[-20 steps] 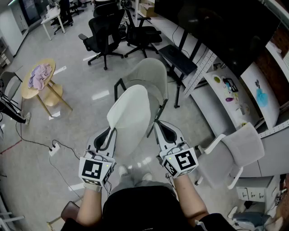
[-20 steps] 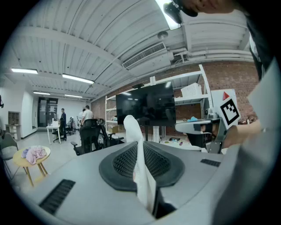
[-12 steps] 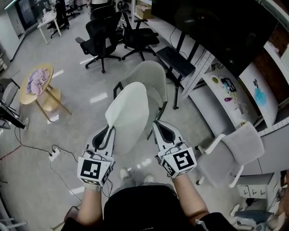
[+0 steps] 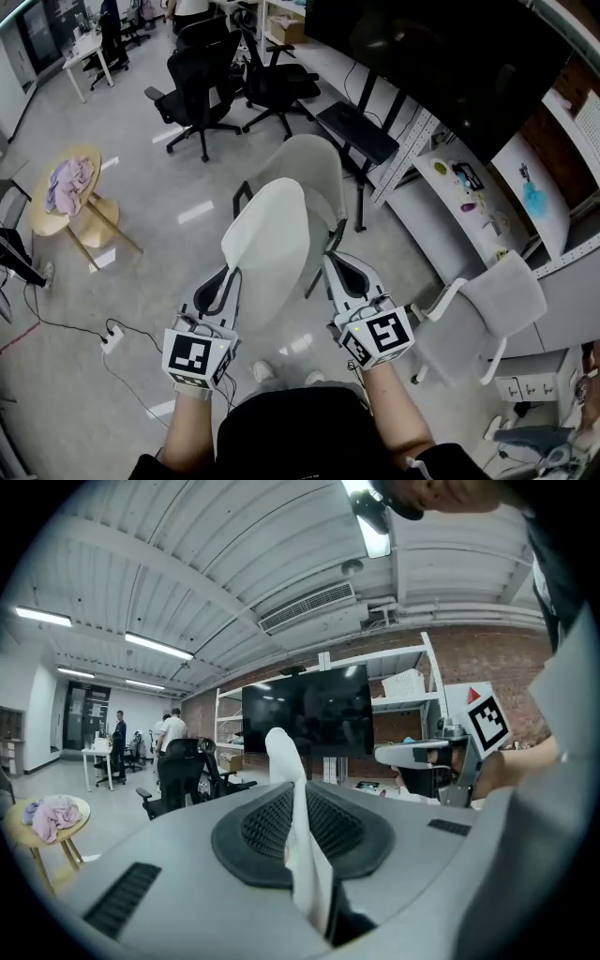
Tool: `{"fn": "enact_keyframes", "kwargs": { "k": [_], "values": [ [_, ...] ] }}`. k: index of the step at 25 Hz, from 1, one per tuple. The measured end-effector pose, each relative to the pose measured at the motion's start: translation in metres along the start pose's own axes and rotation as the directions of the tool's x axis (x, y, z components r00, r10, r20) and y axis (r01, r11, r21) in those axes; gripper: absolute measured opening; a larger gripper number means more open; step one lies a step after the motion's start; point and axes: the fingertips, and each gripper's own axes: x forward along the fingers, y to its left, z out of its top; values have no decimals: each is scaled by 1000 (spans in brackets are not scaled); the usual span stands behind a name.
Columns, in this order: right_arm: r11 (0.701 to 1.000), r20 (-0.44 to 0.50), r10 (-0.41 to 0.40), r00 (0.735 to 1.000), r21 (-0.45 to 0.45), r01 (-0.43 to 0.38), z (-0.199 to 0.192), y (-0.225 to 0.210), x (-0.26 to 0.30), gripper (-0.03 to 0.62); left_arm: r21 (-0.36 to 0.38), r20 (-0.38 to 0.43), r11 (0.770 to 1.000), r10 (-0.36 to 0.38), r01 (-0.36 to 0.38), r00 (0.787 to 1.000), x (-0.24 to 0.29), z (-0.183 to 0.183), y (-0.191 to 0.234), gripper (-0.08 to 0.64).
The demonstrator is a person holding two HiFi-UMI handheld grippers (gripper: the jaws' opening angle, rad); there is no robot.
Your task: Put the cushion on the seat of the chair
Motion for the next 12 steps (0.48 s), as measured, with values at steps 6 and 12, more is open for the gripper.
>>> {"fn": "enact_keyframes", "kwargs": {
  "k": [6,12],
  "values": [
    [998,-1,-60,998,9,60,-9,10,23,6,-1,-3,999,-50,50,999,3,-8,32,46],
    [997,-8,-78,997,9,78,-15,13,42,8,22,-30,998,-55,56,998,10,-14,54,46]
  ]
}}
